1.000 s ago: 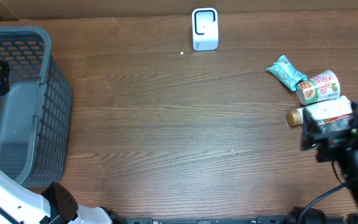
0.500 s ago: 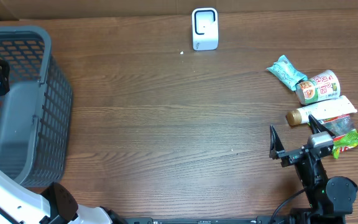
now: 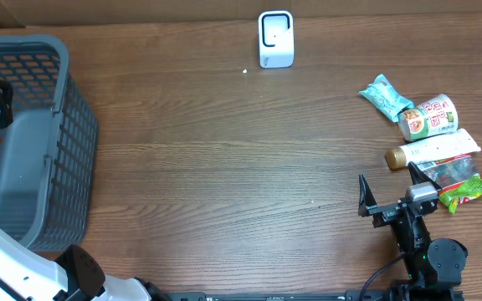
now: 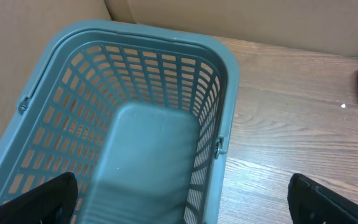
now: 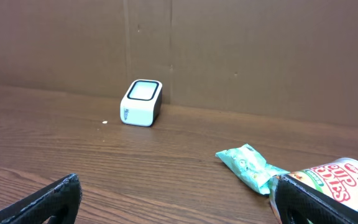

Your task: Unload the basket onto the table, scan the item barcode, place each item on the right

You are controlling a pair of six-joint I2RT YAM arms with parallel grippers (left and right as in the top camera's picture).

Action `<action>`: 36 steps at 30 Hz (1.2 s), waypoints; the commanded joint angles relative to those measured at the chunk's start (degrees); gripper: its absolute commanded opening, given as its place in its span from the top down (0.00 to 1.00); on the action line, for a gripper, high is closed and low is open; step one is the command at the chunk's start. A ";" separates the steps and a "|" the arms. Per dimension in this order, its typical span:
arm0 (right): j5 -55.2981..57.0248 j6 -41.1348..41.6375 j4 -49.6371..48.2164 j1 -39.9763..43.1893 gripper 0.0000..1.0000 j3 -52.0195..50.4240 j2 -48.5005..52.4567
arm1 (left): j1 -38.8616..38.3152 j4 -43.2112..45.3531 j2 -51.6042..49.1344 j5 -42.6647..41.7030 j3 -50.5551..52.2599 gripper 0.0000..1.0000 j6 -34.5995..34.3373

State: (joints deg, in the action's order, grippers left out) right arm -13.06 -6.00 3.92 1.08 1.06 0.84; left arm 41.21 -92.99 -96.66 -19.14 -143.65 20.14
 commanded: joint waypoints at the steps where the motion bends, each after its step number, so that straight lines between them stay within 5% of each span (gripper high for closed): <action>1: 0.61 0.37 -0.44 -0.33 0.00 -0.61 -0.68 | -0.37 0.22 0.02 -0.79 -0.02 0.01 1.09; 28: 0.61 0.37 -0.42 -0.33 0.00 -0.61 -0.68 | -1.68 -1.16 2.05 0.28 1.05 0.00 1.18; 31: 0.61 0.37 -0.42 -0.33 0.00 -0.61 -0.68 | -8.04 5.40 8.26 1.68 11.56 0.00 1.18; 36: 0.61 0.37 -0.42 -0.33 0.00 -0.61 -0.68 | -22.18 35.15 24.17 1.55 45.31 0.00 -5.75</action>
State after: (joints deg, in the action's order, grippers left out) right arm -13.08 -6.02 3.86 1.06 1.06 0.75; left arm 24.77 -66.98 -80.27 -17.56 -113.01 18.57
